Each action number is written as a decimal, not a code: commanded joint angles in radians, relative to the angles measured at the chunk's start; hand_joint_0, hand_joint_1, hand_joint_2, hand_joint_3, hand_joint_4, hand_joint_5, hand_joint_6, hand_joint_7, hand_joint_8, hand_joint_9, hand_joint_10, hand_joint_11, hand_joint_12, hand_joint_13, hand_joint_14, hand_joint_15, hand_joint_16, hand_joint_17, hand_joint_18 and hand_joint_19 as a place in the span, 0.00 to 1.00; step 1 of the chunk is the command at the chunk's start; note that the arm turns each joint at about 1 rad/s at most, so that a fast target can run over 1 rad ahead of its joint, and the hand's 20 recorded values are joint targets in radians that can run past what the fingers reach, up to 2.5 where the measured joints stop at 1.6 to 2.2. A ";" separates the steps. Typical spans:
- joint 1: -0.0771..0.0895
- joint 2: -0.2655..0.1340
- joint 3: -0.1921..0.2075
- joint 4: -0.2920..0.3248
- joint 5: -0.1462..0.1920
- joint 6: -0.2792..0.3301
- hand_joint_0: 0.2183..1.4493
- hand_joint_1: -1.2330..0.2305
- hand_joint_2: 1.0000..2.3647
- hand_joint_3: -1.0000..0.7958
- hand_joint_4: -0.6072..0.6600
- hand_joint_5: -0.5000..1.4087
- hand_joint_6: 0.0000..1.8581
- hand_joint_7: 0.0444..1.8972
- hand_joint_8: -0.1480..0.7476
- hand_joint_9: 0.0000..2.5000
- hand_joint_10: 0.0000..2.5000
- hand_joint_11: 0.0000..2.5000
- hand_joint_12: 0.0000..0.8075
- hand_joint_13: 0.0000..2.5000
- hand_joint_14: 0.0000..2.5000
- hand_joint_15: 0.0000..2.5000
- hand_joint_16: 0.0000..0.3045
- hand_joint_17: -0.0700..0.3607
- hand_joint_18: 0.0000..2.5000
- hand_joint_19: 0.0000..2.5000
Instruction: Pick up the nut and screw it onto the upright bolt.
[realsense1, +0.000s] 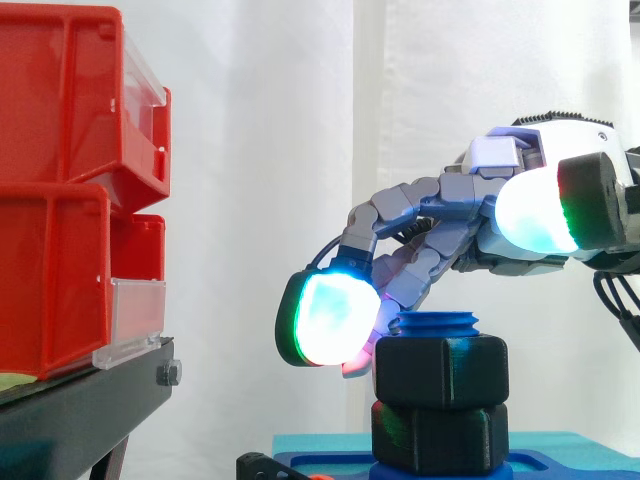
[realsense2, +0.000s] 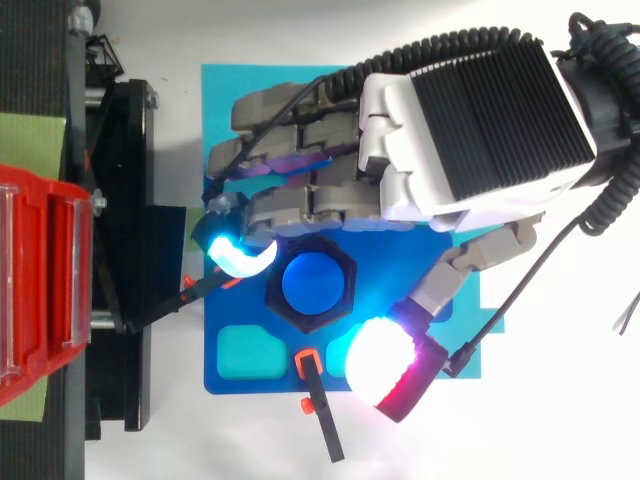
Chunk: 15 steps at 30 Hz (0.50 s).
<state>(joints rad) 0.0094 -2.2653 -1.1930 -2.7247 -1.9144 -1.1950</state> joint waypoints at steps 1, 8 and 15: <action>0.000 0.000 0.000 0.000 0.000 0.000 0.19 0.65 0.00 0.28 0.73 0.21 0.27 0.46 0.56 0.36 0.00 0.04 0.53 0.20 0.00 0.00 0.19 0.47 0.17 0.05; -0.003 0.001 0.000 0.000 -0.002 -0.002 0.20 0.65 0.00 0.28 0.73 0.24 0.27 0.52 0.56 0.43 0.00 0.05 0.52 0.25 0.00 0.00 0.18 0.45 0.20 0.05; -0.012 0.001 0.001 0.014 -0.006 -0.008 0.21 0.65 0.00 0.28 0.69 0.28 0.27 0.60 0.53 0.57 0.00 0.08 0.47 0.37 0.00 0.01 0.16 0.41 0.25 0.06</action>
<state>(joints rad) 0.0018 -2.2648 -1.1929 -2.7185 -1.9170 -1.2003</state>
